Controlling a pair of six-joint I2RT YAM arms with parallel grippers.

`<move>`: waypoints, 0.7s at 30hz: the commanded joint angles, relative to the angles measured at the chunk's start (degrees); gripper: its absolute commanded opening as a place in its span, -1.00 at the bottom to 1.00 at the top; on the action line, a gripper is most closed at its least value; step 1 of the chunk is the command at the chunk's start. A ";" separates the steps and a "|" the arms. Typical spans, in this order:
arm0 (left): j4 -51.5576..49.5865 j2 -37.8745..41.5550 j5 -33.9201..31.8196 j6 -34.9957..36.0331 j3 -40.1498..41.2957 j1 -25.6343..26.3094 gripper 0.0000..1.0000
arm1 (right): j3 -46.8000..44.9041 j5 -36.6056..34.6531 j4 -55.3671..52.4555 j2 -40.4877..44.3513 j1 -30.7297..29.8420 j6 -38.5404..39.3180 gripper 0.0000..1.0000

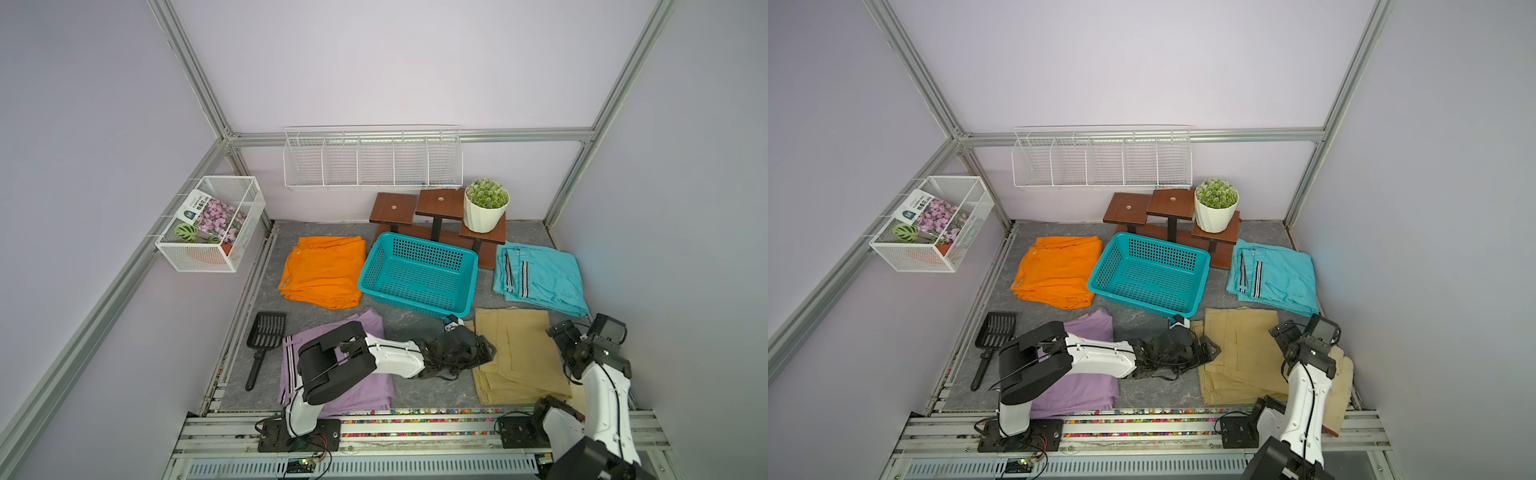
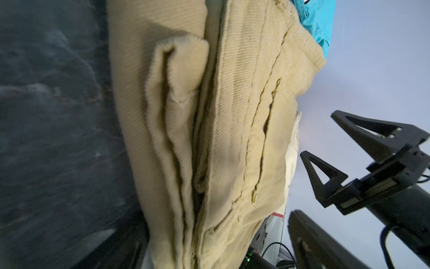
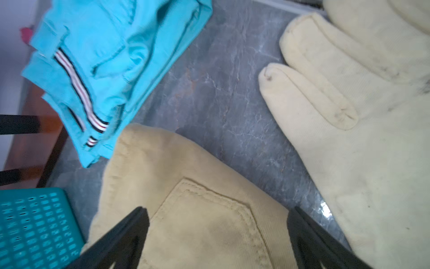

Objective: Put the folded long pants in the basket
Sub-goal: Pick up the long pant at the center of the board.

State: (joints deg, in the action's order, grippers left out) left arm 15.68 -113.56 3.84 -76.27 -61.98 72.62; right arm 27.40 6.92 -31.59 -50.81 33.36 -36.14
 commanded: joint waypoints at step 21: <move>-27.28 -2.62 1.79 13.22 -21.06 0.57 -1.00 | -1.89 2.19 2.77 1.87 0.03 -0.99 0.96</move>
State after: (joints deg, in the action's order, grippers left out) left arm -0.14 -116.44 6.37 -70.00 -74.02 72.25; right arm 27.11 10.57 -28.86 -49.63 33.36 -35.75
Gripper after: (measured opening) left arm 0.096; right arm 0.979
